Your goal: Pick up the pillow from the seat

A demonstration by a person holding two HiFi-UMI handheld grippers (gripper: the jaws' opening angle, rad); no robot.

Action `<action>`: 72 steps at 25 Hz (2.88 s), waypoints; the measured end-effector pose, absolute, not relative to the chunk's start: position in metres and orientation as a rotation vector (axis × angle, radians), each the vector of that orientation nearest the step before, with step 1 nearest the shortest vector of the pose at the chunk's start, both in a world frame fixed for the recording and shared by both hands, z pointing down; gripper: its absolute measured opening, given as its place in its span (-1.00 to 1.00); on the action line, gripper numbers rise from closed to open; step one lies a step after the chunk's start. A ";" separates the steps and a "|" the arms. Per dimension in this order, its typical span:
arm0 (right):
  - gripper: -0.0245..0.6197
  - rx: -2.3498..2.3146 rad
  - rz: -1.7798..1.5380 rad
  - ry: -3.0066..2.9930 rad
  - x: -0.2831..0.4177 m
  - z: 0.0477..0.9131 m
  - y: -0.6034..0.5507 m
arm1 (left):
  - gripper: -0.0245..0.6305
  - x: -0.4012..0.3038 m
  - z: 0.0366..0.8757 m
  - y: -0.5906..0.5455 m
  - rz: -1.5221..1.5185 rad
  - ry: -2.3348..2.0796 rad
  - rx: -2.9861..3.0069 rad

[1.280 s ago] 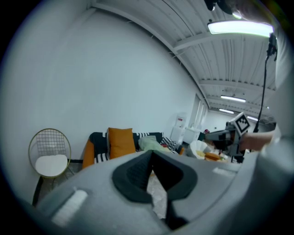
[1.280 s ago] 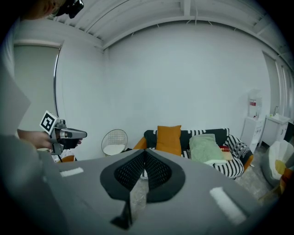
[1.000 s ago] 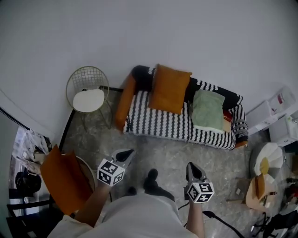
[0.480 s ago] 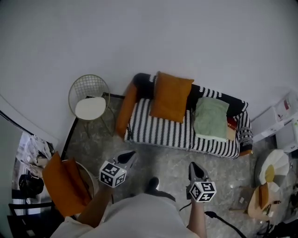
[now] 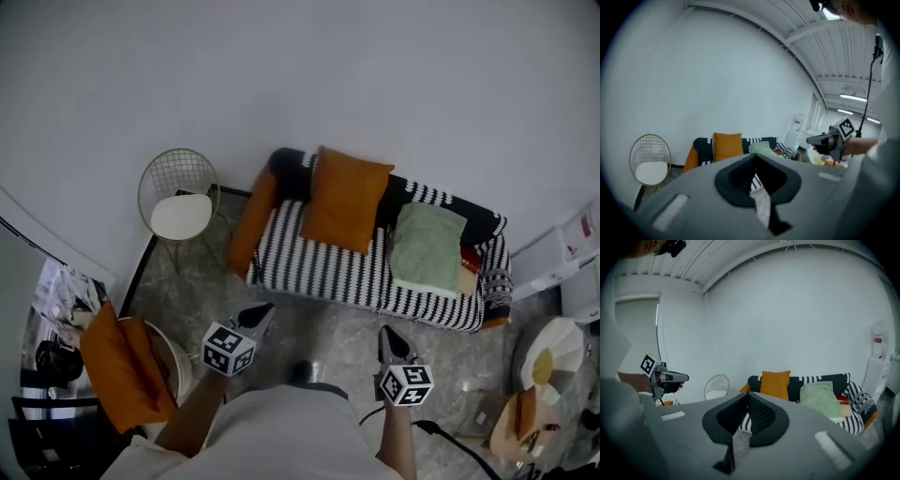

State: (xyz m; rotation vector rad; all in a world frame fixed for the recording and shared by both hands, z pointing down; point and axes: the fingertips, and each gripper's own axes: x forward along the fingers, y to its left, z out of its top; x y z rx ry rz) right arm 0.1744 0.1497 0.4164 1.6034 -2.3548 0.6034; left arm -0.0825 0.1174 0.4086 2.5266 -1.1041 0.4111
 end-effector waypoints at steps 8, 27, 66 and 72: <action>-0.91 1.574 0.604 -2.370 0.208 0.422 0.116 | -0.93 -0.045 0.409 0.088 0.396 -1.113 2.517; -0.91 1.572 0.652 -2.324 0.233 0.444 0.084 | -0.93 -0.026 0.430 0.048 0.432 -1.096 2.488; -0.91 1.714 0.730 -2.147 0.158 0.476 -0.221 | -0.93 -0.069 0.472 -0.290 0.516 -0.819 2.556; -0.91 1.730 0.732 -2.110 0.152 0.481 -0.249 | -0.93 -0.075 0.483 -0.319 0.522 -0.773 2.555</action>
